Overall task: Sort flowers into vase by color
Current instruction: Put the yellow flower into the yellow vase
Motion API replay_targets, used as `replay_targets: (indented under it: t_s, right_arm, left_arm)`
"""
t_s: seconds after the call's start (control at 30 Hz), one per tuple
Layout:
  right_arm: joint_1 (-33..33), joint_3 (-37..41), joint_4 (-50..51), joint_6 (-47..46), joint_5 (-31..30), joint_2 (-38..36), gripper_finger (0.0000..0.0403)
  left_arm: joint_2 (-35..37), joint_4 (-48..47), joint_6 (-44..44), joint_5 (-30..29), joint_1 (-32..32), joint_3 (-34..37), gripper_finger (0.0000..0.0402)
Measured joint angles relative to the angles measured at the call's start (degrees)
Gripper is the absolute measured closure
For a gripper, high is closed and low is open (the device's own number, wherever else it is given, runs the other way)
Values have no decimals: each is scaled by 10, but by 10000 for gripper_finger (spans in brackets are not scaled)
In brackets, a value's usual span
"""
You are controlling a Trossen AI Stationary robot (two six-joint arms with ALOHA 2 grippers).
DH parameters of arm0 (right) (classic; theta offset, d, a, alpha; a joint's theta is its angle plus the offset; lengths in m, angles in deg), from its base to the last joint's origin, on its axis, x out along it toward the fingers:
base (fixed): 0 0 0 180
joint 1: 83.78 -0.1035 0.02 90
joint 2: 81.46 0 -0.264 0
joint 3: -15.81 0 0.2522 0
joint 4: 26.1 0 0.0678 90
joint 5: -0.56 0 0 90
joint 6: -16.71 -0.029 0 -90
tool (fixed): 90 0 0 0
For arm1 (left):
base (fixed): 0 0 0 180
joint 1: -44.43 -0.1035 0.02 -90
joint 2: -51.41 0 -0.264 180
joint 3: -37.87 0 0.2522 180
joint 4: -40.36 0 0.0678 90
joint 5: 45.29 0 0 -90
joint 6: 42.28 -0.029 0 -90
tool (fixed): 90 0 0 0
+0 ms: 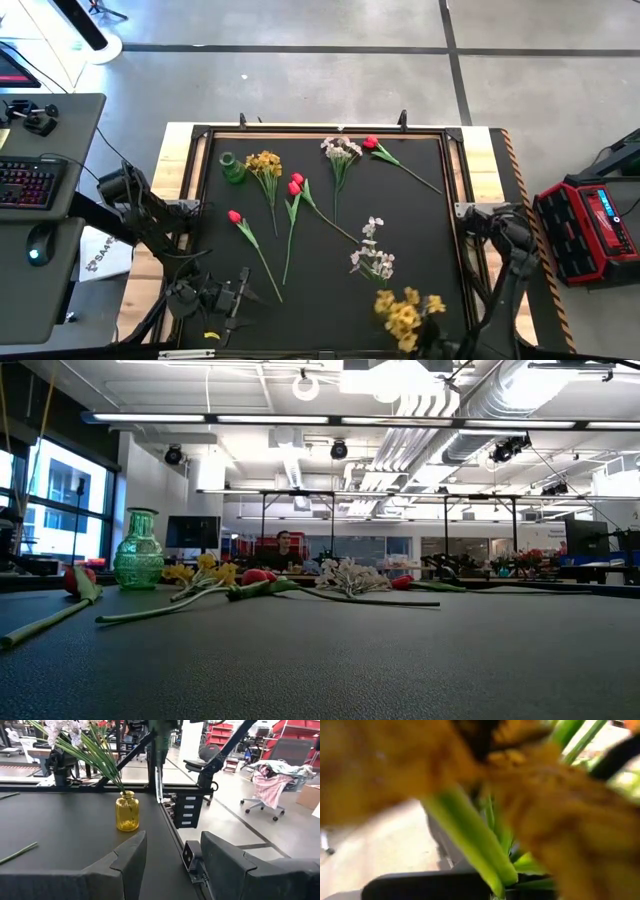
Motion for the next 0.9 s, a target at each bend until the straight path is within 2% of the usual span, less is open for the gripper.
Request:
replay_targets:
  t_s: [0.2, 0.3, 0.53, 0.73, 0.9]
  right_arm:
    - [-14, 1, 168, -154, 29, -10, 402]
    - [-10, 1, 154, -109, 35, -12, 402]
    - [15, 1, 163, -75, 35, -14, 402]
    - [23, 1, 163, -51, 72, -14, 402]
    - [24, 1, 163, -45, 48, -13, 402]
  left_arm:
    - [0, 1, 0, -1, 0, 0, 229]
    - [0, 1, 7, -1, 0, 0, 229]
    - [0, 2, 16, 0, -8, 0, 229]
    - [0, 2, 16, 1, -7, 0, 229]
    - [0, 2, 15, 1, -7, 0, 229]
